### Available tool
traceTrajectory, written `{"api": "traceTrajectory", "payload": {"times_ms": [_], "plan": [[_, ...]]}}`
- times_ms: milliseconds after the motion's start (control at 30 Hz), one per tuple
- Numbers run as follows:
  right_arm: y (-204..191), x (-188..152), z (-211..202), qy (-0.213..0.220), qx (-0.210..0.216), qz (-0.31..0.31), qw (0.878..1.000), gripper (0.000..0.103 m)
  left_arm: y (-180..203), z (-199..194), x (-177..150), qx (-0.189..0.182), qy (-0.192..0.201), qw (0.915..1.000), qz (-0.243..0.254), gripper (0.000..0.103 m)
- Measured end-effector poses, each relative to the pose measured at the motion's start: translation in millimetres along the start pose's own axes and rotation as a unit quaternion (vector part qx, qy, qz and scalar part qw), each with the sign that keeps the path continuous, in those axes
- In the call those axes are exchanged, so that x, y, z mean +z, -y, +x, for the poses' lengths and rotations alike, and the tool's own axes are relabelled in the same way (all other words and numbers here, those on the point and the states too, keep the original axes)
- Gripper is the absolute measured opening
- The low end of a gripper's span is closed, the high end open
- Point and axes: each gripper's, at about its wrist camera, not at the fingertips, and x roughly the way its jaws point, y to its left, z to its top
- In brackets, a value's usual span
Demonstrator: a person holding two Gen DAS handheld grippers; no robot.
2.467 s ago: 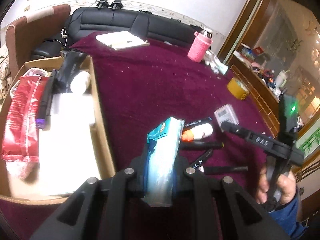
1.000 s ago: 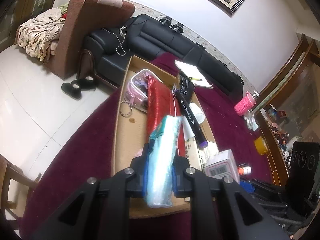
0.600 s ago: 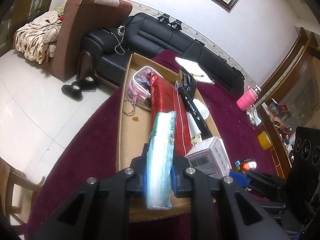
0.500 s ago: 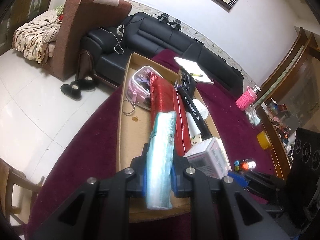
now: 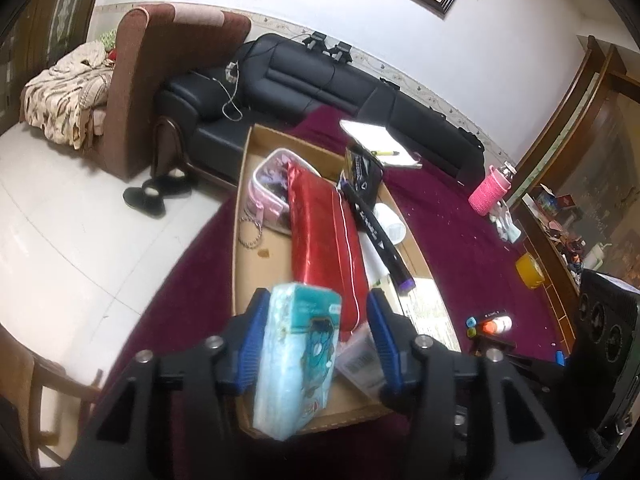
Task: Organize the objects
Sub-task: 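Carry the teal box and white medicine box with both grippers to the tray, then open the right gripper to drop the white box while the left lowers and releases the teal box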
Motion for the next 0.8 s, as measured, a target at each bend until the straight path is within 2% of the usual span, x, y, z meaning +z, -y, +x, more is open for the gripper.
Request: {"api": "traceTrajectory", "payload": {"times_ms": [167, 367, 400, 433, 467, 700, 800], "plan": [[8, 0, -9, 0.018, 0.003, 0.016, 1.000, 0.045, -3, -6, 0, 0.015, 0.010, 0.9998, -0.005, 0.049], [25, -7, -23, 0.026, 0.015, 0.047, 0.998, 0.045, -4, -11, -4, 0.029, 0.014, 0.9994, 0.013, 0.049], [29, -9, -27, 0.030, 0.017, 0.054, 0.998, 0.045, -5, -9, -5, 0.036, 0.013, 0.9991, 0.016, 0.045], [32, -10, -30, 0.032, 0.018, 0.059, 0.998, 0.045, -5, -6, -6, 0.042, 0.017, 0.9988, 0.016, 0.029], [36, -12, -33, 0.034, 0.019, 0.064, 0.997, 0.045, -5, -3, -6, 0.044, 0.015, 0.9988, 0.018, 0.022], [62, -24, -49, 0.040, 0.025, 0.104, 0.993, 0.045, 15, 11, -8, 0.046, 0.011, 0.9980, 0.041, 0.021], [75, -31, -61, 0.048, 0.025, 0.119, 0.991, 0.045, 17, 21, -7, 0.067, -0.001, 0.9964, 0.051, 0.026]]}}
